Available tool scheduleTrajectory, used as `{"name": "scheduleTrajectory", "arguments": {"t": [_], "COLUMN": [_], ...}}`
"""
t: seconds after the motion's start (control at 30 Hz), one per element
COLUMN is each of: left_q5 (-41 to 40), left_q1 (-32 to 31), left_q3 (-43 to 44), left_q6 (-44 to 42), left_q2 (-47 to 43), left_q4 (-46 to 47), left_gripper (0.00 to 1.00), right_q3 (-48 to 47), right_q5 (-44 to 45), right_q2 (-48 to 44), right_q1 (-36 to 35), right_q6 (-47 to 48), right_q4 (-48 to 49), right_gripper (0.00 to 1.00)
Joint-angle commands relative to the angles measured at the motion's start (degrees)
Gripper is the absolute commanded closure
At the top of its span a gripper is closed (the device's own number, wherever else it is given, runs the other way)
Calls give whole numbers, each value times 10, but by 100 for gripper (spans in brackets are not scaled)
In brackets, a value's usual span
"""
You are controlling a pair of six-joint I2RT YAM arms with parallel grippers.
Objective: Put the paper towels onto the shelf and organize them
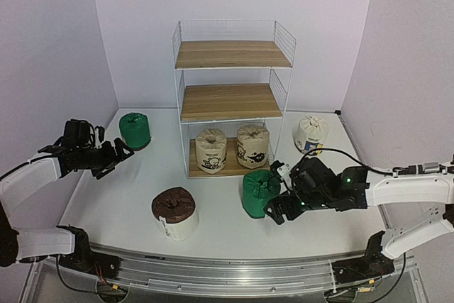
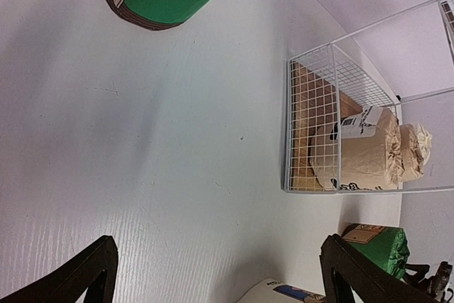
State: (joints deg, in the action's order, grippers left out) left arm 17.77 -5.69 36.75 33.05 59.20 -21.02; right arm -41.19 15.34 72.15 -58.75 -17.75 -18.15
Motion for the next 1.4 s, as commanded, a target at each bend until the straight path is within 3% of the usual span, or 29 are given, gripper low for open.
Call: {"name": "scheduleTrajectory", "arguments": {"t": [0.0, 0.3, 0.57, 1.07, 1.23, 1.37], "left_q5": [-12, -21, -20, -10, -13, -14], "left_q1": [-2, -2, -2, -2, -2, -1], "left_q3": [20, 13, 15, 21, 31, 37], "left_q6": [6, 13, 13, 6, 1, -1], "left_q2": [-8, -13, -11, -9, -13, -11], "left_q4": [5, 5, 2, -13, -25, -31], "left_gripper": [0, 0, 0, 0, 0, 0], "right_q3": [-1, -11, 19, 14, 1, -10], "right_q5": [-15, 40, 67, 24, 0, 5], "right_q2": [18, 96, 103, 158, 179, 201], "right_q1": [-4, -4, -4, 19, 28, 33], "right_q6": [89, 74, 90, 162, 173, 173], "right_q4": [79, 139, 215, 311, 328, 335], "right_gripper": [2, 2, 2, 2, 8, 21]}}
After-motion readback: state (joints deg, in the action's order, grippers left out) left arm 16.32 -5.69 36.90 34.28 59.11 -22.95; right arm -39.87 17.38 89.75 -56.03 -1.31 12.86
